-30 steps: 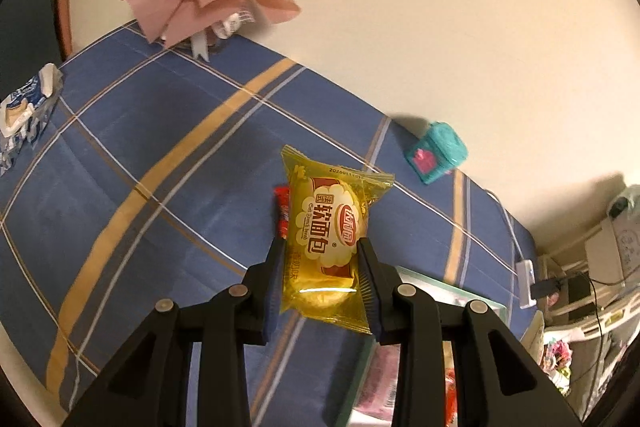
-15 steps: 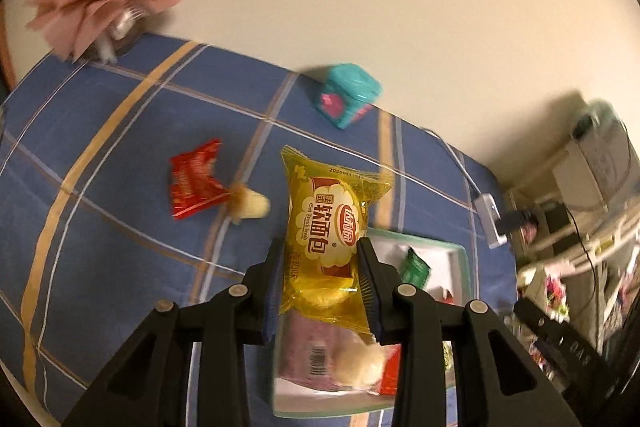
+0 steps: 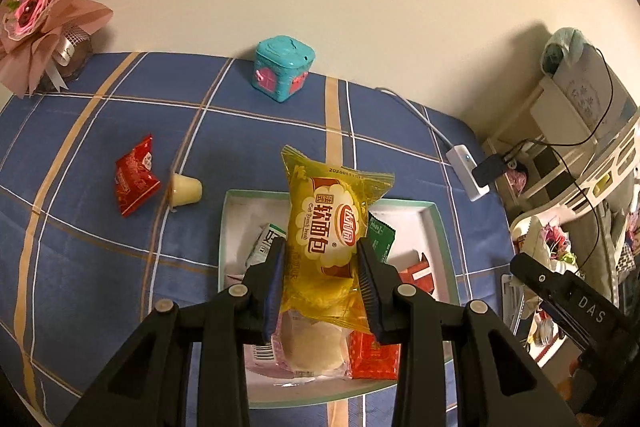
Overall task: Organize snacks
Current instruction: 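Carry both packs over the white tray and open both tools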
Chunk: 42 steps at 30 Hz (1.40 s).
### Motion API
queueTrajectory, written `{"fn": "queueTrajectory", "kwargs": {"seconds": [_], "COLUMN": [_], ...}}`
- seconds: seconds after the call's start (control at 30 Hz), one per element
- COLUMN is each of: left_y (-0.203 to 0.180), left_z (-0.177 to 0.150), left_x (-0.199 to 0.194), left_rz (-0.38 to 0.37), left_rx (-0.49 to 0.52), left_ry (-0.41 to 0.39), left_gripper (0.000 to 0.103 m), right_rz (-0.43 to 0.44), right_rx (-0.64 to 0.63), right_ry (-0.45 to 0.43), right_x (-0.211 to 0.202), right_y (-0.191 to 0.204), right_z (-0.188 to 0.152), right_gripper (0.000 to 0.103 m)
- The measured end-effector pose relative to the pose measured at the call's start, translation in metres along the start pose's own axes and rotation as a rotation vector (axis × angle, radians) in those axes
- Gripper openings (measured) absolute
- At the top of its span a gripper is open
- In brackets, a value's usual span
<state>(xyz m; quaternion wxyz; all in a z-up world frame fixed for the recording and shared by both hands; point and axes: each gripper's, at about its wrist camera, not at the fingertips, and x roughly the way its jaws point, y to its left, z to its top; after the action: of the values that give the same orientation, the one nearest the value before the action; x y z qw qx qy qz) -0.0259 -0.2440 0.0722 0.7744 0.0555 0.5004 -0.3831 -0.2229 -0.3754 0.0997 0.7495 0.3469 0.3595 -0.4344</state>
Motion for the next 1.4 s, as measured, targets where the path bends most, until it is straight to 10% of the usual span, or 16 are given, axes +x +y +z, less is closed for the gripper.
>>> {"fn": "queueTrajectory", "kwargs": {"seconds": [1.13,1.4], "left_y": [0.057,0.069], "left_z": [-0.001,-0.008], "left_x": [0.065,0.08], "left_rz": [0.029,-0.007], "left_rx": [-0.137,-0.188], "left_ry": [0.113,0.149], "left_gripper": [0.037,0.049], "right_rz": [-0.048,-0.07], "right_rx": [-0.15,-0.165], "right_ry": [0.223,0.217], "right_x": [0.093,0.089], "right_y": [0.039,0.041], "right_z": [-0.035,-0.033], "right_gripper": [0.062,0.085]}}
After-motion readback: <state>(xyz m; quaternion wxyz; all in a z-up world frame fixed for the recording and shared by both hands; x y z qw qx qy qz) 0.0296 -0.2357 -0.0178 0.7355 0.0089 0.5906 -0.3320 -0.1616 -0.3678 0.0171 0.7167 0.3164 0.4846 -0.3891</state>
